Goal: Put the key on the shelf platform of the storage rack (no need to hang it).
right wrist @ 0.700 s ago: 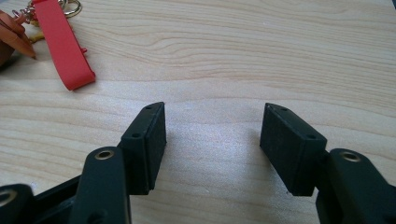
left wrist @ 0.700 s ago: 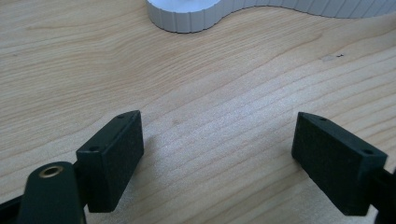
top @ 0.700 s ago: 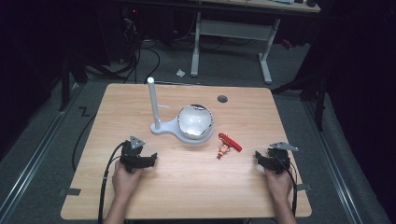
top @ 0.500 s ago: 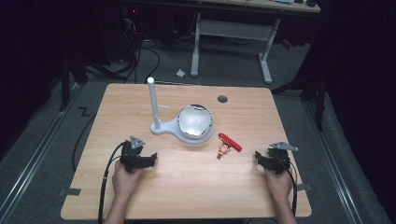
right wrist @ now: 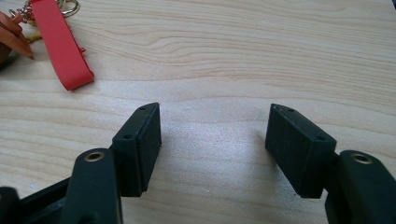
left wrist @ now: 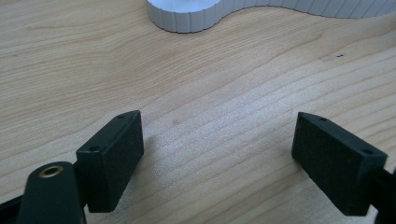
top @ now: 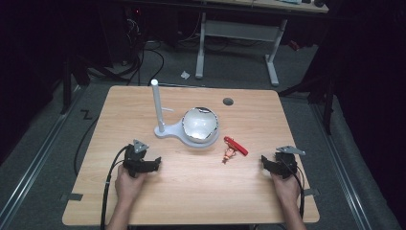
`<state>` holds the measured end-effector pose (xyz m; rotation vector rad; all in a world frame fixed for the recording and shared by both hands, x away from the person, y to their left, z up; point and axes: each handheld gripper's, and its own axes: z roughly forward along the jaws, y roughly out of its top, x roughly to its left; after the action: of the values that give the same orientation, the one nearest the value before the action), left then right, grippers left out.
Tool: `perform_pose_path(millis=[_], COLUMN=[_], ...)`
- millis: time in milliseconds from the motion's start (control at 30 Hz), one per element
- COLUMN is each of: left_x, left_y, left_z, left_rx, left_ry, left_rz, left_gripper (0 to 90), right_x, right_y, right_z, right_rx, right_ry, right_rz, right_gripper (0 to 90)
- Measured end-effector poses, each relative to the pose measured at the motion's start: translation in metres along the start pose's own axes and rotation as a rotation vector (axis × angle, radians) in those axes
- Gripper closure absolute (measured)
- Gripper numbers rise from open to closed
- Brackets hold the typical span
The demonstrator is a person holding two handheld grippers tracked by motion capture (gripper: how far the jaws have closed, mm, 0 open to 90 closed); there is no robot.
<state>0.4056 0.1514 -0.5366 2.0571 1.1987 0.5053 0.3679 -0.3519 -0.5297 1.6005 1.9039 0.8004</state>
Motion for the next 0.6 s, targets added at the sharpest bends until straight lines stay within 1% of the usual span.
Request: perform_pose_path(millis=[167,367,467,600], left_x=[0.0,0.0,0.0,0.0], left_y=[0.0,0.0,0.0,0.0], left_z=[0.0,0.0,0.0,0.0], left_rx=[0.0,0.0,0.0,0.0], left_ry=[0.0,0.0,0.0,0.0], left_rz=[0.0,0.0,0.0,0.0], left_gripper=[17.1,17.1,17.1,17.1], right_x=[-0.0001,0.0002,0.0017,0.0045], right_y=[-0.0001,0.0015,0.0017,0.0013], right_z=[0.0001,0.0,-0.0017,-0.0046], right_rx=[-0.001,0.01,0.02,0.009], right_ry=[0.001,-0.001,0.018,0.029], right_rz=[-0.003,-0.005,0.008,-0.003], right_gripper=[35.7,35.8,35.3,34.7])
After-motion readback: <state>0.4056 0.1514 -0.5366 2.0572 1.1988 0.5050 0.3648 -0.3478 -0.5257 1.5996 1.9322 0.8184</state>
